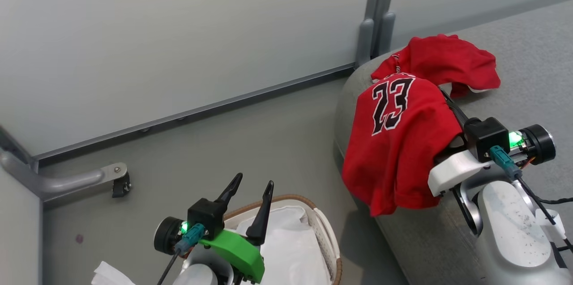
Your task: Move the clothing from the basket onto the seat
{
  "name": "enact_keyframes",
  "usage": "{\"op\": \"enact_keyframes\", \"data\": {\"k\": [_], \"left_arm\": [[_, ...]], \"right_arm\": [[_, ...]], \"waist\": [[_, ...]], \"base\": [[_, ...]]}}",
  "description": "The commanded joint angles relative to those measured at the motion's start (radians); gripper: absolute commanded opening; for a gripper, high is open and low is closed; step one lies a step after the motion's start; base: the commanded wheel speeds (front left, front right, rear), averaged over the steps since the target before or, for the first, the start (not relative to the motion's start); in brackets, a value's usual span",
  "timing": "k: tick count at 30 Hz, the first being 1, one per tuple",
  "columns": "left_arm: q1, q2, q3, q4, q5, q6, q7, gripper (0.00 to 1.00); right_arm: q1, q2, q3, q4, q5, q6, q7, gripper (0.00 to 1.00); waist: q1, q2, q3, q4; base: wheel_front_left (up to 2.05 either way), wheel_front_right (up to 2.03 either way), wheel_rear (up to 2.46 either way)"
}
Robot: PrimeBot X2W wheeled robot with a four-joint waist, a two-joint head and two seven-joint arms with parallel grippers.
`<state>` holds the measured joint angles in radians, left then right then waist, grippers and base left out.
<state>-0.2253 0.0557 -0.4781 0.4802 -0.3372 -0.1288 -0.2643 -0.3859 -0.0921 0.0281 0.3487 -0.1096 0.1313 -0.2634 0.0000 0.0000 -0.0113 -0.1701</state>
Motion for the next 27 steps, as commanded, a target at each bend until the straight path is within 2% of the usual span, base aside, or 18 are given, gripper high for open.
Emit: {"op": "enact_keyframes", "data": {"k": [1,9,14,20,27], "left_arm": [[0.012,0.0,-0.001,-0.007,0.007,-0.002,0.0,1.0],[-0.002,-0.003,-0.028,-0.024,-0.004,-0.003,0.0,1.0],[-0.024,-0.003,-0.038,-0.031,-0.003,-0.003,0.0,1.0],[-0.045,-0.003,-0.045,-0.037,0.009,-0.003,0.0,1.0],[-0.083,0.003,-0.062,-0.04,0.016,-0.003,0.0,1.0]], "right_arm": [[-0.009,-0.004,-0.001,0.001,-0.006,-0.001,-0.002,0.0],[-0.006,-0.011,-0.011,0.002,-0.006,-0.001,-0.002,0.0],[-0.007,-0.013,-0.022,0.001,0.001,-0.001,-0.002,0.0],[-0.036,-0.005,-0.044,0.011,0.007,-0.001,-0.002,0.0],[-0.155,-0.031,-0.086,0.052,0.015,-0.001,-0.002,0.0]], "waist": [[0.0,0.0,0.019,-0.066],[0.0,0.0,0.051,-0.189],[0.0,0.0,0.075,-0.23],[0.0,0.0,0.108,-0.234],[0.0,0.0,0.183,-0.184]], "base": [[0.0,0.0,0.0],[0.0,0.0,0.0],[0.0,0.0,0.0],[0.0,0.0,0.0],[0.0,0.0,0.0]]}}
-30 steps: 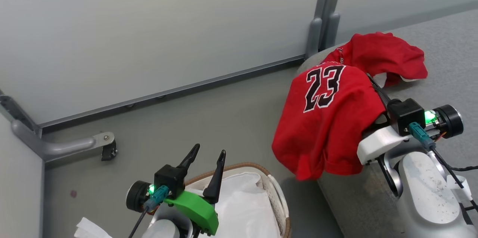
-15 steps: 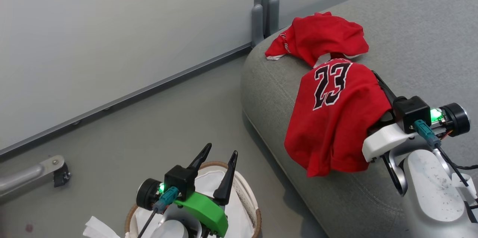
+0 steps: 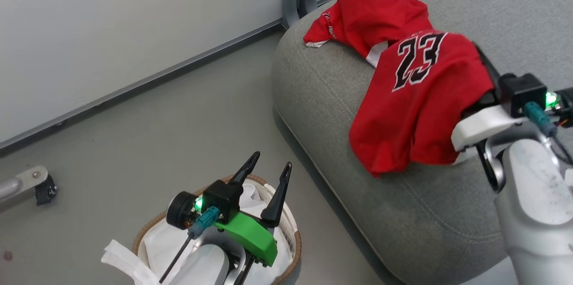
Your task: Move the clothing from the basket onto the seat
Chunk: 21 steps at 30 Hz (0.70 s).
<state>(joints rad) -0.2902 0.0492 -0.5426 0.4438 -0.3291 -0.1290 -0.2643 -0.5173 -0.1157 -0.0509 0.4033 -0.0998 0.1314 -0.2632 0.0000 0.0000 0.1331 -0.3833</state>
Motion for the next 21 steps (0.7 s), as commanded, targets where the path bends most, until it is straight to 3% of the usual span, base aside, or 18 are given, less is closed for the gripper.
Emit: {"op": "enact_keyframes", "data": {"k": [1,13,21], "left_arm": [[-0.024,0.014,0.003,-0.006,0.009,-0.003,0.0,1.0],[-0.121,0.047,0.003,-0.055,0.039,-0.003,0.0,1.0],[-0.16,0.058,0.016,-0.098,0.062,-0.003,0.0,1.0]], "right_arm": [[-0.057,-0.013,-0.018,0.007,0.007,-0.001,-0.002,0.0],[-0.433,-0.159,-0.159,0.081,-0.011,-0.001,-0.002,0.0],[-0.485,-0.221,-0.278,0.146,-0.055,-0.001,-0.002,0.0]], "waist": [[0.0,0.0,0.054,0.038],[0.0,0.0,0.282,0.18],[0.0,0.0,0.411,0.243]], "base": [[0.0,0.0,0.0],[0.0,0.0,0.0],[0.0,0.0,0.0]]}}
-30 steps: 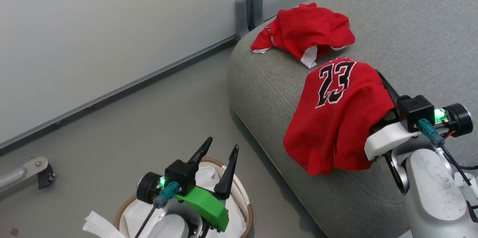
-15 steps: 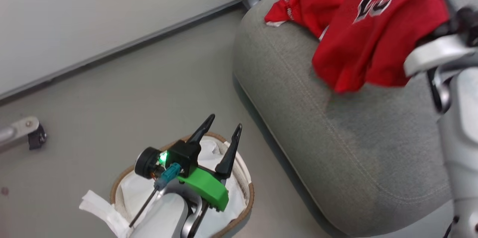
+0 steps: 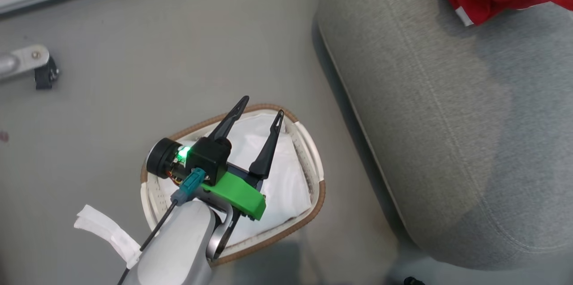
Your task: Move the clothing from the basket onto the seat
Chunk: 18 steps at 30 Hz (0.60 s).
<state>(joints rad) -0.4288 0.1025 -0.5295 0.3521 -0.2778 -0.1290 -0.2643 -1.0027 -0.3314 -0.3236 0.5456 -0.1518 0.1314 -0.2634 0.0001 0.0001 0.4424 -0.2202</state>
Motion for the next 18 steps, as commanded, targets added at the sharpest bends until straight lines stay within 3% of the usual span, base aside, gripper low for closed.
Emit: {"op": "enact_keyframes", "data": {"k": [1,14,15,16,18], "left_arm": [[-0.023,0.004,0.006,-0.011,0.014,-0.003,0.0,1.0],[-0.02,0.009,0.039,-0.026,0.025,-0.003,0.0,1.0],[-0.019,0.009,0.042,-0.024,0.026,-0.003,0.0,1.0],[-0.017,0.01,0.045,-0.022,0.026,-0.003,0.0,1.0],[-0.012,0.01,0.049,-0.017,0.026,-0.003,0.0,1.0]], "right_arm": [[0.013,-0.006,-0.018,0.016,-0.01,-0.001,-0.002,0.0],[0.153,0.056,-0.108,0.09,-0.048,-0.001,-0.002,0.03],[0.163,0.064,-0.11,0.088,-0.052,-0.001,-0.002,0.17],[0.17,0.07,-0.111,0.085,-0.053,-0.001,-0.002,0.24],[0.185,0.078,-0.115,0.078,-0.055,-0.001,-0.002,0.64]], "waist": [[-0.0001,-0.0001,0.113,0.084],[-0.0001,-0.0001,0.163,0.072],[-0.0001,-0.0001,0.161,0.069],[-0.0001,-0.0001,0.159,0.066],[-0.0001,-0.0001,0.152,0.059]], "base": [[0.0,0.0,0.0],[0.0,0.0,0.0],[0.0,0.0,0.0],[0.0,0.0,0.0],[0.0,0.0,0.0]]}}
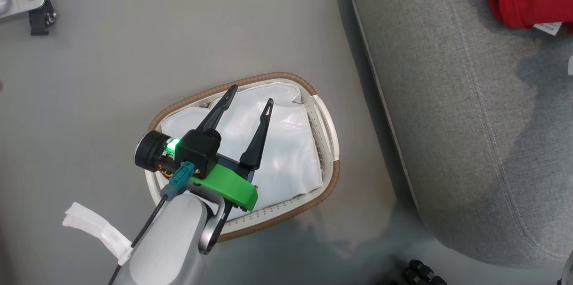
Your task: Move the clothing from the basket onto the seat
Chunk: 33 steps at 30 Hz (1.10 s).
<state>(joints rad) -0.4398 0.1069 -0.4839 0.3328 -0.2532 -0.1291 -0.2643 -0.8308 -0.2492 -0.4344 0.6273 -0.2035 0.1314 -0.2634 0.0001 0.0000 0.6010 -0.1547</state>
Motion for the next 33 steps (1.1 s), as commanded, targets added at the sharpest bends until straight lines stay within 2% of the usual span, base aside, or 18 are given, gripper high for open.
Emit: {"op": "enact_keyframes", "data": {"k": [1,16,24,33], "left_arm": [[0.0,0.006,0.004,0.006,0.0,-0.003,0.0,1.0],[0.057,-0.016,0.041,0.025,-0.035,-0.003,0.0,1.0],[0.123,-0.035,0.092,0.011,-0.062,-0.002,0.0,1.0],[0.211,-0.047,0.198,0.005,-0.075,-0.002,0.0,1.0]], "right_arm": [[0.022,-0.001,-0.008,-0.007,-0.002,-0.001,-0.002,1.0],[0.25,0.058,0.019,-0.11,0.013,-0.001,-0.002,1.0],[0.337,0.056,0.082,-0.127,0.019,-0.001,-0.002,1.0],[0.337,0.064,0.169,-0.131,0.029,-0.001,-0.002,1.0]], "waist": [[-0.0001,0.0,-0.012,-0.008],[-0.0001,0.0,-0.171,-0.011],[-0.0001,0.0,-0.301,0.032],[-0.0001,0.0,-0.434,0.085]], "base": [[0.0,0.0,0.0],[0.0,0.0,0.0],[0.0,0.0,0.0],[0.0,0.0,0.0]]}}
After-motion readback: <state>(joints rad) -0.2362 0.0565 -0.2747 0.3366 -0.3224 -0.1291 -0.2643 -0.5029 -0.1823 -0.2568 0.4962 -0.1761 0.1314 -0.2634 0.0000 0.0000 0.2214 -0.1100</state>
